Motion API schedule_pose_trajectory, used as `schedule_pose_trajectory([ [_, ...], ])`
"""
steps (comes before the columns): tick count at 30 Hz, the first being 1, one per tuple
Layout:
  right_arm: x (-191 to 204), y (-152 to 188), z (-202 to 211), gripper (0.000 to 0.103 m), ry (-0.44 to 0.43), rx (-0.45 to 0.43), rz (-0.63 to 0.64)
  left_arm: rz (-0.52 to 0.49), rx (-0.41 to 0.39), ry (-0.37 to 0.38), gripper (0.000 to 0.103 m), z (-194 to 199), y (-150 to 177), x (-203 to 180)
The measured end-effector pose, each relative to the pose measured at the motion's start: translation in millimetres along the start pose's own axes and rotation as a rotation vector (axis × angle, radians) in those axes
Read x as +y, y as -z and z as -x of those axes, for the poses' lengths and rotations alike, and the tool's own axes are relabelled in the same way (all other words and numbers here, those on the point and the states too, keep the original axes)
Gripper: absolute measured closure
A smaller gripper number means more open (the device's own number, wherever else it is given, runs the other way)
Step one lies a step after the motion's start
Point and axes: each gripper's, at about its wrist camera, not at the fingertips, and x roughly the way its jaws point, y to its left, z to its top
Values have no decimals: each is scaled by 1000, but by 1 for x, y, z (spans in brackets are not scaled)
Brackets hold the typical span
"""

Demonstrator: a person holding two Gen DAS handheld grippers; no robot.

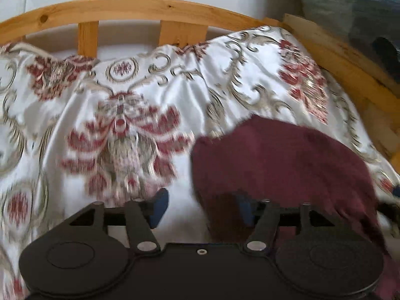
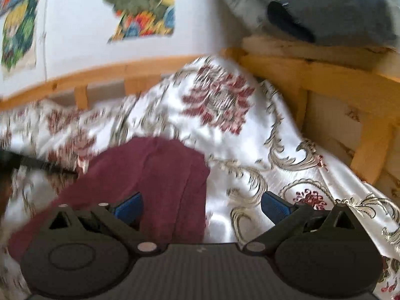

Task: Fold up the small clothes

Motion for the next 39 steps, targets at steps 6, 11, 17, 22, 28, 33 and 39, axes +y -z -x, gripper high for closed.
schedule_pose_trajectory([
  [6, -9, -5, -9, 21, -59, -21, -68, 23, 12, 82, 26, 37, 35, -16],
  [11, 4, -2, -22, 68, -62, 3, -12, 65, 40, 143, 28, 47, 48, -28],
  [17, 11, -2, -26, 88, -34, -29, 19, 116, 66, 162, 28, 42, 56, -37],
  [22, 1, -3, -38, 88, -11, -21, -8, 173, 73, 175, 25, 47, 61, -36],
  [28, -4, -5, -40, 79, -52, -12, -55, 300, 63, 179, 18, 57, 79, -24],
  [33, -21, -4, -46, 46, -123, -4, -183, 446, 102, 207, 12, 55, 94, -13],
  [39, -38, -1, -58, 16, -256, 32, -350, 394, 131, 209, 4, 53, 93, -18],
])
